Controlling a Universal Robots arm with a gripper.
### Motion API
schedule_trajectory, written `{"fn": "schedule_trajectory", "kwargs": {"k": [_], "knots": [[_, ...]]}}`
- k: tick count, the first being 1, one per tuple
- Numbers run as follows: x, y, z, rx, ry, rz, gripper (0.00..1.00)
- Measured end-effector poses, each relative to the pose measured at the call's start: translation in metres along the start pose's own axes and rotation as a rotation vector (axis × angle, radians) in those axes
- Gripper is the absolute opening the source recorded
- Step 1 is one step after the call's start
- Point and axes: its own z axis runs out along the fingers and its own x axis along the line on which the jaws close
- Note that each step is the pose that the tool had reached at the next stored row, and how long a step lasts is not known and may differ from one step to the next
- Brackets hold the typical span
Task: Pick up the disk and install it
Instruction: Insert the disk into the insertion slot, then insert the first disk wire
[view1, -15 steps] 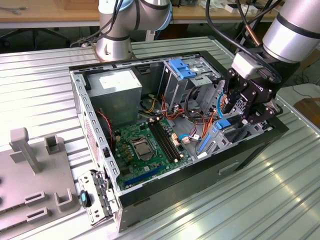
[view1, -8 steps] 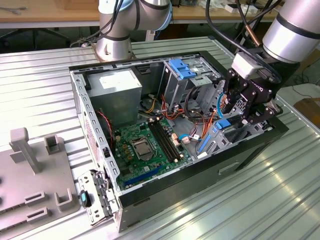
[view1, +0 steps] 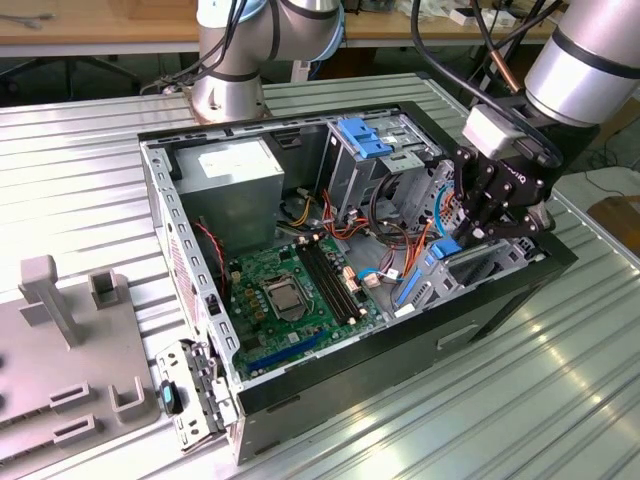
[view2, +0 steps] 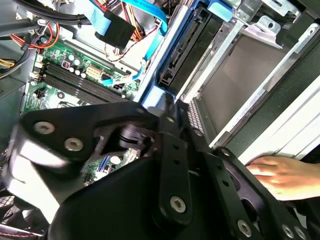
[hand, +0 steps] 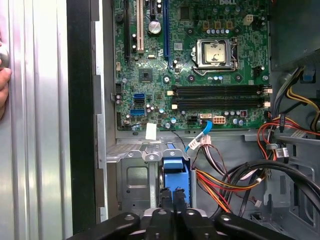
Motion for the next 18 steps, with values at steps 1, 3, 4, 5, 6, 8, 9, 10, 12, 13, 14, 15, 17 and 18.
{"fn": "schedule_trajectory", "kwargs": {"k": [1,3,4,5,6,8,9,10,12,13,14,15,17,18], "knots": [[0.0,0.0,0.0001,0.0,0.0,0.0,0.12],[0.0,0.0,0.0002,0.0,0.0,0.0,0.11],[0.0,0.0,0.0003,0.0,-0.0001,0.0,0.11],[0.0,0.0,0.0003,0.0,0.0,0.0,0.11],[0.0,0.0,0.0003,0.0,0.0,0.0,0.11],[0.0,0.0,0.0009,0.0,0.0,0.0,0.11],[0.0,0.0,0.0009,0.0,0.0,0.0,0.11],[0.0,0.0,0.001,0.0,0.0,0.0,0.11],[0.0,0.0,0.0011,0.0,0.0,0.0,0.11],[0.0,0.0,0.0011,0.0,0.0,0.0,0.11],[0.0,0.0,0.0012,0.0,0.0,0.0,0.11],[0.0,0.0,0.0012,0.0,0.0,0.0,0.11],[0.0,0.0,0.0013,0.0,0.0,0.0,0.11],[0.0,0.0,0.0014,0.0,0.0,0.0,0.11]]}}
